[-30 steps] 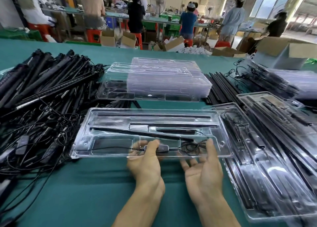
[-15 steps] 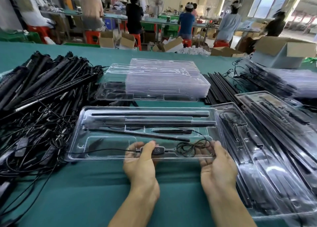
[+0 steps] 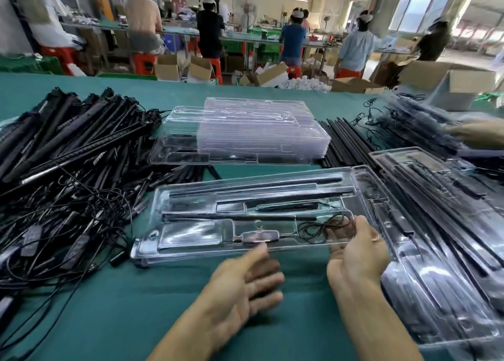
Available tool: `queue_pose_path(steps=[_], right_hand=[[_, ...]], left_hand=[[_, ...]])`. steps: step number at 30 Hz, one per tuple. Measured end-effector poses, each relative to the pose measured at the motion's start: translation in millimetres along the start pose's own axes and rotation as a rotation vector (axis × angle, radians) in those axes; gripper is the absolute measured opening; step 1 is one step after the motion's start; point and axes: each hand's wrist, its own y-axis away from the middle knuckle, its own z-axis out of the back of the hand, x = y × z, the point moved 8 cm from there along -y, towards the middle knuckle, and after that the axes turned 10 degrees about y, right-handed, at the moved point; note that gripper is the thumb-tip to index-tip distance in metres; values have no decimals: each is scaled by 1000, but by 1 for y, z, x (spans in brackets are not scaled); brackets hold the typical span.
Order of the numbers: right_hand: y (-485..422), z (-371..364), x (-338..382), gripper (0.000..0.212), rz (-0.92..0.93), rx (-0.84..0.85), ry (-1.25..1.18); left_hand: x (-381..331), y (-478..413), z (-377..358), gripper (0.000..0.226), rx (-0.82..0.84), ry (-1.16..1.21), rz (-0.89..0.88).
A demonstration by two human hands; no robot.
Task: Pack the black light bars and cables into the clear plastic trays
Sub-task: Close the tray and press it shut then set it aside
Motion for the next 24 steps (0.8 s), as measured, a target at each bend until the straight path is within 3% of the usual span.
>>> queue_pose_path(steps=[2, 3, 5, 7, 9, 10, 12, 14, 16, 19, 24], right_hand=[[-7, 0, 9, 26, 23, -8, 21], [-10, -1, 14, 24, 35, 2, 23], [-16, -4, 25, 20, 55, 38, 15], [-24, -8, 37, 17, 44, 83, 5], [-32, -16, 47, 10, 5, 152, 37], [-37, -21, 51, 7, -19, 192, 61], [-43, -30, 60, 8, -45, 262, 121], [-47, -39, 67, 12, -48, 296, 213], [-48, -49, 69, 15, -56, 324, 263], [-55, -56, 65, 20, -84, 274, 324], [-53, -72, 53, 30, -87, 368, 415]], left_hand=[[0, 19, -5, 43, 195, -362, 78], [-9, 28, -8, 41, 278, -504, 16], [-53, 47, -15, 37, 313, -609, -326], [-115, 68, -6, 34, 132, -653, -802], [-160, 76, 11, 34, -110, -824, -1022], [-173, 69, 20, 40, -180, -911, -991], [-177, 42, 36, 60, -161, -1017, -716], [-155, 18, 43, 81, -30, -1021, -404], [-127, 6, 41, 81, 119, -912, -193], [-98, 1, 28, 59, 279, -825, -103], [-92, -15, 29, 66, 235, -772, -179]])
